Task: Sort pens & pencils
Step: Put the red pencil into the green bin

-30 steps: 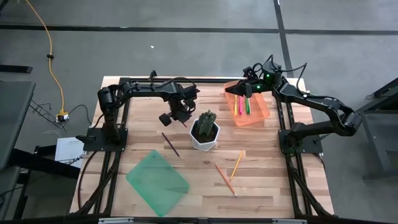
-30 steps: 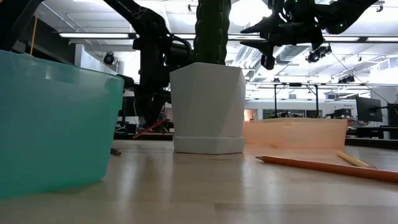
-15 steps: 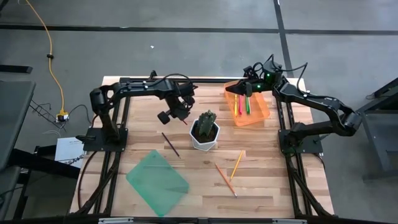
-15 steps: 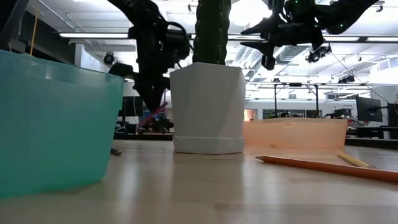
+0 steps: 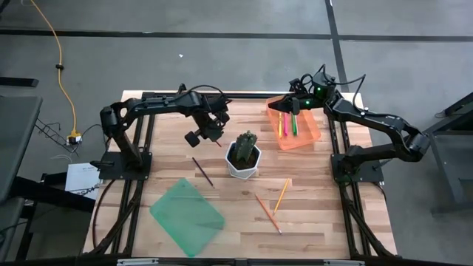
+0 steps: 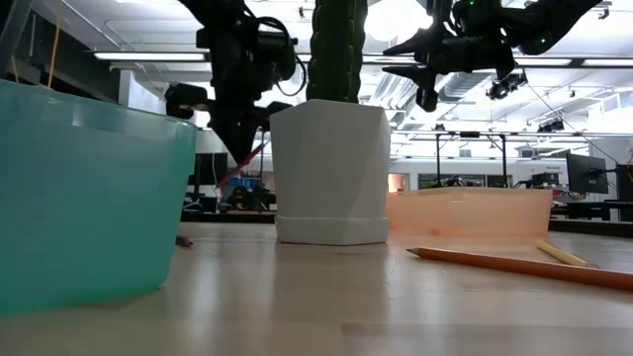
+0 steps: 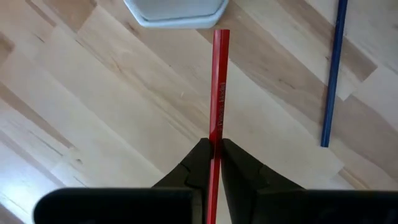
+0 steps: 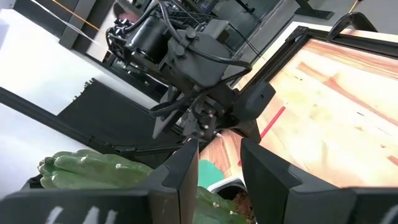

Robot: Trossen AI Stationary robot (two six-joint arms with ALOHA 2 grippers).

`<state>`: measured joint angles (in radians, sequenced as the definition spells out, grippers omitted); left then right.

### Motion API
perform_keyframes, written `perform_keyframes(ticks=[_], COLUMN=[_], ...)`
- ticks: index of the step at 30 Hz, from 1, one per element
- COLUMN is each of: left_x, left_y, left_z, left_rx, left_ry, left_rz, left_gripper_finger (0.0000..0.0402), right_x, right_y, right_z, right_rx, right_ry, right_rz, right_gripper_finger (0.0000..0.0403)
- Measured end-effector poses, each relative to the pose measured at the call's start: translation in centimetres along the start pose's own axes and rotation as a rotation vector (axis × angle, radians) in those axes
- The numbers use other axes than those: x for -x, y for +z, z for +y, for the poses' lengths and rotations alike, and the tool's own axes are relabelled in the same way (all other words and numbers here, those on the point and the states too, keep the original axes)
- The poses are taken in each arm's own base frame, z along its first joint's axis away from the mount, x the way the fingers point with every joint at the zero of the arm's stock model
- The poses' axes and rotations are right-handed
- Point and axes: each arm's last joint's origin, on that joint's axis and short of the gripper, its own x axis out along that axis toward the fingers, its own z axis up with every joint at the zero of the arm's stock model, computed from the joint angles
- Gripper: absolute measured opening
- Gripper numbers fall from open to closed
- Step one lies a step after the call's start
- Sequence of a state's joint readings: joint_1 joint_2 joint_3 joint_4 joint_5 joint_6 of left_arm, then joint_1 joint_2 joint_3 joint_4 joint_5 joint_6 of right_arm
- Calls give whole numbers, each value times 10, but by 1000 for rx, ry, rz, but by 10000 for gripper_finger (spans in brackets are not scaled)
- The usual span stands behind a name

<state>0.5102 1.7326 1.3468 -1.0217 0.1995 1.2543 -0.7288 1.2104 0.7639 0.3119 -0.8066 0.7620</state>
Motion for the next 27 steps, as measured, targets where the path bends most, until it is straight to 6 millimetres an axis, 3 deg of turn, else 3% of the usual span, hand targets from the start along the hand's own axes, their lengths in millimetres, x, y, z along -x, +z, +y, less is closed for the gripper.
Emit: perform_keyframes(ticks=[12,19,27], left_x=[26,30,37], left_y=[3,3,22], left_z=[-10,-17,-30], left_rx=[-9,22,-20], left_ry=[55,15,13], left_rz=[-49,-65,-85], left_gripper_finger=[23,23,23], right_x=[0,0,3], right_y=[0,0,3], right_z=[0,0,-3], right_rx=[-23,-23,-25], right_ry=[0,0,-13], right_rz=[0,0,-15], right_gripper_finger=[113,113,113])
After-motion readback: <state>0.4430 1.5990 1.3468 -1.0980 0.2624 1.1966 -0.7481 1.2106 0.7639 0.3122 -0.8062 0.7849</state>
